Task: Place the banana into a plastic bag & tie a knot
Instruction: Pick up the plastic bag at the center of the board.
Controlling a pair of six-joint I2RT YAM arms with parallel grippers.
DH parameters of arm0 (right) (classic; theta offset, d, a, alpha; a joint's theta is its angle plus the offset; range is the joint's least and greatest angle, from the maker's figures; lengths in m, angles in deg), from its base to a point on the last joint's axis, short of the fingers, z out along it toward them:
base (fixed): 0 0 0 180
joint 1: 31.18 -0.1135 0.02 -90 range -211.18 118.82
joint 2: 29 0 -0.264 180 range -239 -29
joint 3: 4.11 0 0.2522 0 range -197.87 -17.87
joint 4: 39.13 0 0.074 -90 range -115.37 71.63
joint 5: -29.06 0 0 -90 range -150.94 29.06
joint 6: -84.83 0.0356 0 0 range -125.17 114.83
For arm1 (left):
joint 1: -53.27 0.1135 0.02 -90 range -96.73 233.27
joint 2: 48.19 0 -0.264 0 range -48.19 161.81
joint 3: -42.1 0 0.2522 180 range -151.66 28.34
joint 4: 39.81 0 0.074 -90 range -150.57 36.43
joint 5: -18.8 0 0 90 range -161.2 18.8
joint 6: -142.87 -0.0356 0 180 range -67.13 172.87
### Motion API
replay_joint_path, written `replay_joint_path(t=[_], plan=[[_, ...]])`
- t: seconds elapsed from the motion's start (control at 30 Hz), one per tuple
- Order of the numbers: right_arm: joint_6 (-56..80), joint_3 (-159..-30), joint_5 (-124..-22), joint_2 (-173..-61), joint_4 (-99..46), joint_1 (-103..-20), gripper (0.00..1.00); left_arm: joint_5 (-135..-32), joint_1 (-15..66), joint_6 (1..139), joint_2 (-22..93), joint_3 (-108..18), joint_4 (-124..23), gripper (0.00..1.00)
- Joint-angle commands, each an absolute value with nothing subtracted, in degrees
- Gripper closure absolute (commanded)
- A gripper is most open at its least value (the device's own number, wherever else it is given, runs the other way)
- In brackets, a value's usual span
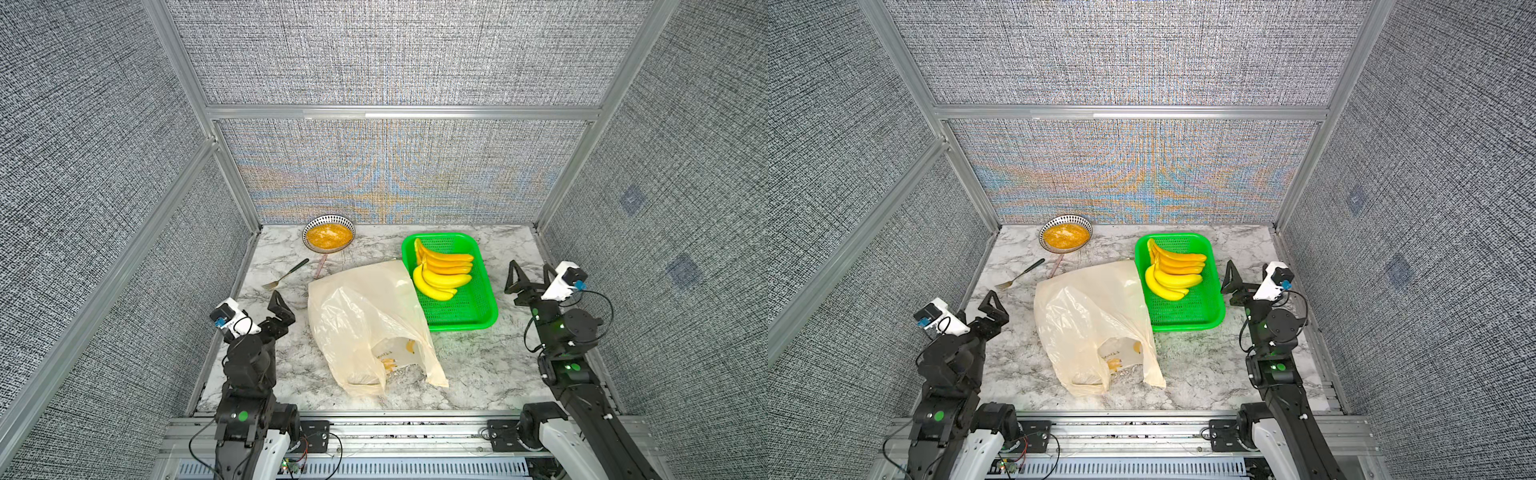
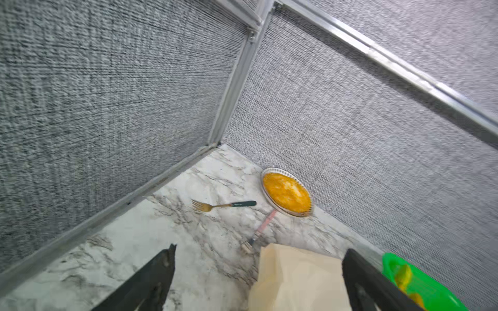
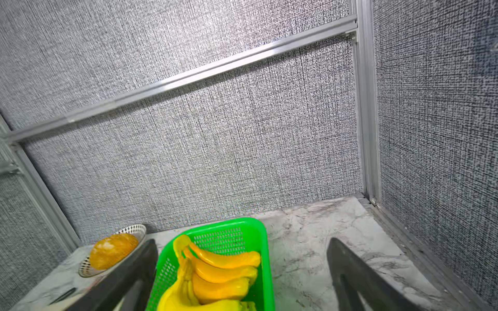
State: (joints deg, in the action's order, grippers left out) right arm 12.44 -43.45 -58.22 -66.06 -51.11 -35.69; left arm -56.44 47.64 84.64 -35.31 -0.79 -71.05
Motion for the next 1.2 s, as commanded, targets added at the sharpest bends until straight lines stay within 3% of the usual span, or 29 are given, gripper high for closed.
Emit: replay_joint_path(t=[0.0, 0.13, 0.23, 0.4, 0.57, 0.73, 0.93, 1.17], plan=[[18.70, -42.80, -61.06, -65.16, -41.12, -35.32, 0.02, -64.51, 47.62, 88.01, -39.59, -1.34, -79.72, 0.01], [21.58, -39.49, -72.55, -66.70, -48.67, -34.88, 0.02, -65.50, 47.60, 100.24, -42.26, -2.54, -88.58, 0.01], [21.46, -41.45, -78.94, -72.53, -49.82, -34.96, 0.02, -74.33, 47.60, 99.51, -42.47, -3.96, -87.34, 0.01], [22.21, -42.91, -81.90, -79.71, -50.75, -36.04, 0.02, -84.24, 47.56, 92.57, -30.28, -12.32, -97.37, 0.01], [21.43, -44.74, -81.27, -83.77, -49.33, -37.83, 0.02, -89.04, 45.91, 91.72, -24.37, -12.07, -101.19, 0.01], [21.38, -45.68, -80.71, -85.96, -48.75, -38.65, 0.02, -81.69, 34.34, 93.84, -19.92, -12.74, -103.35, 0.01], [21.38, -46.19, -79.71, -86.83, -48.19, -39.26, 0.02, -65.08, 12.62, 99.69, -9.80, -15.68, -105.17, 0.01], [21.69, -46.54, -78.85, -87.53, -47.68, -39.36, 0.02, -55.60, -7.10, 106.95, 7.89, -21.01, -104.36, 0.04]])
